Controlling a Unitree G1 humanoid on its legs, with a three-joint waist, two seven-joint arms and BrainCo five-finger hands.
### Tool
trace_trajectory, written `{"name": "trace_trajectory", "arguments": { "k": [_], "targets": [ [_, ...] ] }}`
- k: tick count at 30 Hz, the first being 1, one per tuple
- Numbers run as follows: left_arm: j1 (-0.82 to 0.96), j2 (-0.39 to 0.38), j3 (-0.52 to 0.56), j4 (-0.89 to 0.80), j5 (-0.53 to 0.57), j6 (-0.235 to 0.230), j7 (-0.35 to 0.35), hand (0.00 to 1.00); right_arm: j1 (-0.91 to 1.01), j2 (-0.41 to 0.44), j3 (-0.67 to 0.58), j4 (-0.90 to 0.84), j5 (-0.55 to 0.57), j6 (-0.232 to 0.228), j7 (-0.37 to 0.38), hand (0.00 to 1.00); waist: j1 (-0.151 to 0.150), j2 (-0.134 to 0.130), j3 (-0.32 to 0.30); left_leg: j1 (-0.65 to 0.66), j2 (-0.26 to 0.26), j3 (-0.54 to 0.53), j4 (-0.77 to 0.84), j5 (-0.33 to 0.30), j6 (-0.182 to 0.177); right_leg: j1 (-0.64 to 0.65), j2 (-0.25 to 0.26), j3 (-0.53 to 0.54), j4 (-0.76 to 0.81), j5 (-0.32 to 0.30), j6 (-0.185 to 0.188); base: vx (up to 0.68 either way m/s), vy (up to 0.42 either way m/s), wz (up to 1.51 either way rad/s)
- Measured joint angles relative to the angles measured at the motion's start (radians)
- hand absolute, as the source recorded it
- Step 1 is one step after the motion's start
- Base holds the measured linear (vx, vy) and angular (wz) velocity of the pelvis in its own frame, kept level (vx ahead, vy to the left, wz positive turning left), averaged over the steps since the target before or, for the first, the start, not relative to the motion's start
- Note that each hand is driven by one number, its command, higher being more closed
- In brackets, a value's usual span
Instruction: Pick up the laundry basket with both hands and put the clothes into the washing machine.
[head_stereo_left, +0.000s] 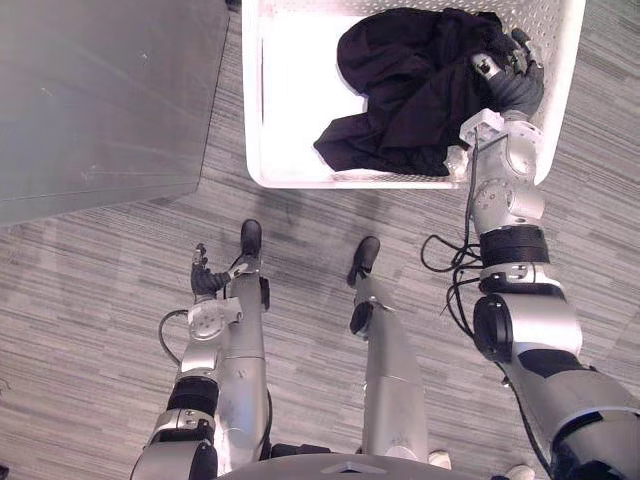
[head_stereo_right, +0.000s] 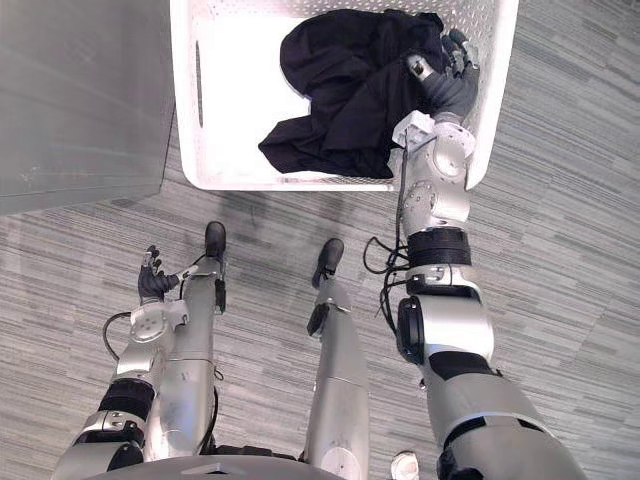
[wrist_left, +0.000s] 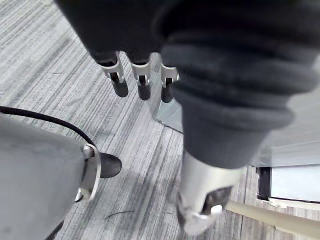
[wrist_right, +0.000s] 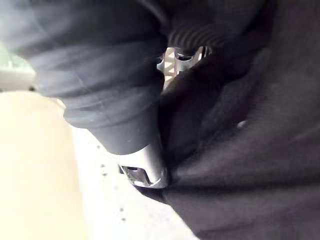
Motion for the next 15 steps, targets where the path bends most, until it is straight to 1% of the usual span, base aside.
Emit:
{"name": "trace_trajectory", "arguments": {
  "k": [1,2,3,5,7,8,10,12,15],
  "targets": [
    [0.000,-0.002,0.002,0.006,0.000,0.000,0.001,0.00,-0.002,0.012,-0.008,-0.010,0.026,-0.009,0.000,1.00,-0.001,0.000,0.000,0.005,0.002,0.000,-0.001,0.000,0.000,0.006,0.002,-0.001,-0.004,0.001,0.000,0.04,-0.028,-0.07],
    [0.000,-0.007,0.001,0.013,-0.006,0.002,0.004,0.00,-0.004,0.027,-0.020,-0.026,0.085,-0.029,-0.001,1.00,0.000,0.000,0.000,0.011,0.005,0.000,-0.002,-0.001,0.000,0.014,0.005,-0.002,-0.010,0.002,-0.002,0.05,-0.035,-0.06],
    [0.000,-0.018,0.001,0.019,-0.023,0.003,0.017,0.00,-0.009,0.051,-0.034,-0.055,0.193,-0.069,-0.001,1.00,0.000,0.000,0.000,0.017,0.009,-0.001,-0.002,-0.003,-0.001,0.022,0.010,-0.003,-0.017,0.005,-0.005,0.05,-0.034,-0.06],
    [0.000,-0.026,-0.005,0.028,-0.033,0.006,0.020,0.00,-0.012,0.065,-0.040,-0.080,0.258,-0.093,-0.007,1.00,0.000,0.000,0.000,0.021,0.013,-0.002,-0.002,-0.003,-0.002,0.033,0.013,-0.008,-0.028,0.009,-0.006,0.04,-0.019,-0.04],
    [-0.001,-0.033,-0.015,0.034,-0.039,0.007,0.021,0.00,-0.029,0.097,-0.054,-0.103,0.331,-0.125,-0.038,1.00,-0.001,0.000,0.000,0.035,0.015,-0.002,-0.005,-0.004,-0.003,0.047,0.015,-0.012,-0.034,0.011,-0.007,0.05,-0.018,-0.02],
    [0.000,-0.034,-0.021,0.036,-0.039,0.007,0.022,0.00,-0.029,0.107,-0.060,-0.122,0.347,-0.133,-0.043,1.00,-0.001,0.000,0.000,0.038,0.015,-0.002,-0.007,-0.004,-0.004,0.050,0.015,-0.013,-0.036,0.011,-0.007,0.04,-0.017,0.02],
    [-0.001,-0.035,-0.036,0.048,-0.039,0.009,0.026,0.00,-0.030,0.138,-0.072,-0.181,0.369,-0.173,-0.048,1.00,-0.001,0.000,0.000,0.054,0.015,-0.002,-0.016,-0.003,-0.005,0.068,0.015,-0.016,-0.044,0.013,-0.006,0.05,-0.018,0.04],
    [0.000,-0.036,-0.052,0.053,-0.039,0.014,0.032,0.00,-0.040,0.156,-0.075,-0.223,0.391,-0.201,-0.071,1.00,0.000,0.000,0.000,0.072,0.015,-0.002,-0.023,-0.003,-0.005,0.086,0.014,-0.019,-0.047,0.013,-0.006,0.06,-0.022,0.04],
    [0.001,-0.039,-0.066,0.057,-0.044,0.015,0.044,0.00,-0.041,0.186,-0.072,-0.279,0.399,-0.230,-0.082,1.00,0.000,0.000,0.000,0.096,0.015,0.000,-0.037,-0.001,-0.008,0.103,0.014,-0.019,-0.050,0.012,-0.005,0.05,-0.024,0.02]
  ]
}}
